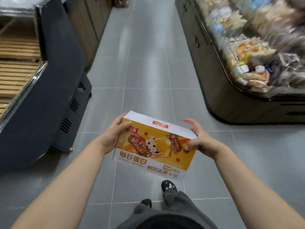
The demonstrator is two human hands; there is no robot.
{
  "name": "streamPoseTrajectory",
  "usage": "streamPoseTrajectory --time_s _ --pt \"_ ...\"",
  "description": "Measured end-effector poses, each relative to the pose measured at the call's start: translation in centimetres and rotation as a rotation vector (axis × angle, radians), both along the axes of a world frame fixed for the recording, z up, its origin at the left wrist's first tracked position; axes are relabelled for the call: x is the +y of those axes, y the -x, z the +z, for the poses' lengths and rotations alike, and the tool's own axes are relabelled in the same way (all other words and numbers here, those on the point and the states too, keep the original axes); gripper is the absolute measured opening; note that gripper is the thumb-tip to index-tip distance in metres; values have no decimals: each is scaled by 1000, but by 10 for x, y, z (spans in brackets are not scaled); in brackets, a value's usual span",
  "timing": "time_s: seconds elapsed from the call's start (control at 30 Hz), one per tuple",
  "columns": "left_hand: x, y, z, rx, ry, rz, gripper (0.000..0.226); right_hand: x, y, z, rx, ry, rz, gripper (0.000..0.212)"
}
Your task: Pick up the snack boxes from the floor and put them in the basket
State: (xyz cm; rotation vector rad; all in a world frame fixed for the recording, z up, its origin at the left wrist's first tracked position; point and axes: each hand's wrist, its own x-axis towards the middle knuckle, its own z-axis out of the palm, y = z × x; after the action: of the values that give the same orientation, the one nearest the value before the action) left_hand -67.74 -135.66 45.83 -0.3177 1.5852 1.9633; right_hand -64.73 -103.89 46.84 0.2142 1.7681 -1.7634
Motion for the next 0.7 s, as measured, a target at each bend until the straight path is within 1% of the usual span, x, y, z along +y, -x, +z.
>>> streamPoseTrajectory --time_s 0.07,0.1,0.13,0.17,0.23,0.3,0.37,0.4,0.43,0.5,0.53,0.6,0.7 --pt "10 -6 5 37 62 -152 106 8 -20 4 21 53 -162 98" --pt "19 -10 5 48 84 -208 98 13 -31 7 39 91 -269 99" --pt "29 -13 5 56 97 -233 95 17 -43 9 56 138 -393 98" --pt "41 -16 4 55 98 -229 98 20 -53 9 65 185 -524 96" --pt "68 -19 5 15 37 -224 104 32 -76 8 98 251 -777 96" --pt "92 -22 9 -29 -28 -235 101 44 -93 4 84 254 -916 102" --pt "119 -21 14 -75 -80 -304 101 62 -112 0 46 202 -1011 111" --pt "134 -22 16 -85 -84 -346 100 71 -125 0 26 187 -1035 109" --pt "145 -22 17 -93 -80 -377 96 76 -134 2 10 174 -1023 98" --pt "174 -27 22 -104 -39 -431 86 91 -158 -2 -11 160 -1016 60" --pt "189 -29 23 -104 -17 -449 82 99 -168 -7 -18 168 -1038 48" --pt "223 -35 25 -112 29 -509 74 119 -189 -16 -23 144 -1106 44" --pt "275 -49 26 -124 63 -576 49 151 -215 -29 -35 146 -1239 46"
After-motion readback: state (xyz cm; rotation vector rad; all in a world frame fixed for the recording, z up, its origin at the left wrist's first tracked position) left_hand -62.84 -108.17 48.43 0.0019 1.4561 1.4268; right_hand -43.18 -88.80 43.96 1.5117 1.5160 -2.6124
